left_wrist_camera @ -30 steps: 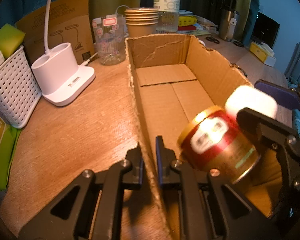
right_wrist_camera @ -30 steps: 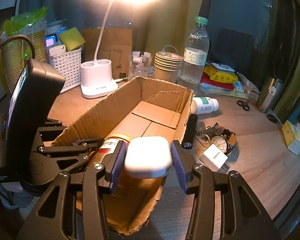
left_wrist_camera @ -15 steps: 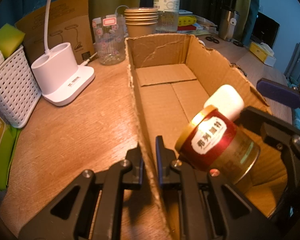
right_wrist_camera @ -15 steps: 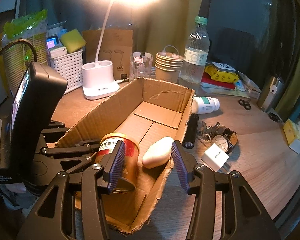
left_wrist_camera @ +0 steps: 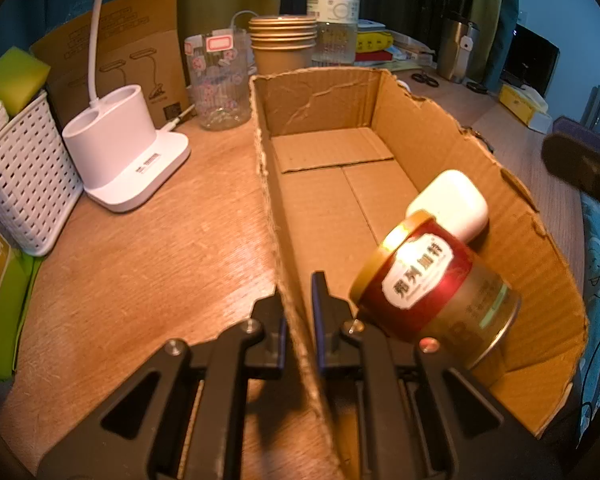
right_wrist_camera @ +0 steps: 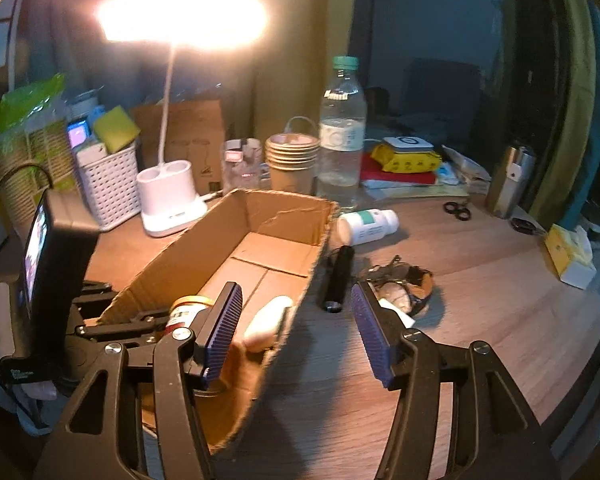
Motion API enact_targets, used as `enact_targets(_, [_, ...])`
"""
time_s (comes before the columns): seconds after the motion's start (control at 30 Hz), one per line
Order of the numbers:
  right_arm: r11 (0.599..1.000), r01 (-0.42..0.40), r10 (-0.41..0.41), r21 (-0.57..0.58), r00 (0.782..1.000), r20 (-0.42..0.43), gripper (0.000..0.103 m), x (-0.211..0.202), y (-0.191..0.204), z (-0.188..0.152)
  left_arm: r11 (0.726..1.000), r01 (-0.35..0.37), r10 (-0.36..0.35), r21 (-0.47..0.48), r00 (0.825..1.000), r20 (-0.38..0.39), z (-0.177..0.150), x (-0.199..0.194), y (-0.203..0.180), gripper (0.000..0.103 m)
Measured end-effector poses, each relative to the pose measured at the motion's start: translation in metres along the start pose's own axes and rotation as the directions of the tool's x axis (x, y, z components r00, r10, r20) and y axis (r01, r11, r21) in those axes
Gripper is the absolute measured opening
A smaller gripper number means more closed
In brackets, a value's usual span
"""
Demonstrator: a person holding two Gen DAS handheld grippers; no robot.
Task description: Organize rigid objects
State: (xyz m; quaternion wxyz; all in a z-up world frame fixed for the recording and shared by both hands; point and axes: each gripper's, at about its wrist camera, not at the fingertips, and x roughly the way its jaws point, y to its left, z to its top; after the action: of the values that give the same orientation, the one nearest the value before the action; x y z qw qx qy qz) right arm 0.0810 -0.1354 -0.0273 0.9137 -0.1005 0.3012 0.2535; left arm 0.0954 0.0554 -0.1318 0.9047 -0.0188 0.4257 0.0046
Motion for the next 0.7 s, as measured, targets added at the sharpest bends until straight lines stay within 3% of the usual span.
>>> enact_targets(0.4, [0.992,0.077,-0.078,0.097,0.997,0.003,0.060,0.001,-0.042,-0.003,1.000,-0.001,0.001,0.000,1.000,0.000,0.000,0.001,0.000,0.011])
enact_targets(0.7, [0.984,0.113,-0.107,0.137,0.993,-0.050,0.061,0.024,-0.066,-0.012,1.000,-0.003,0.003,-0.001,1.000,-0.001,0.000,0.000,0.000,0.011])
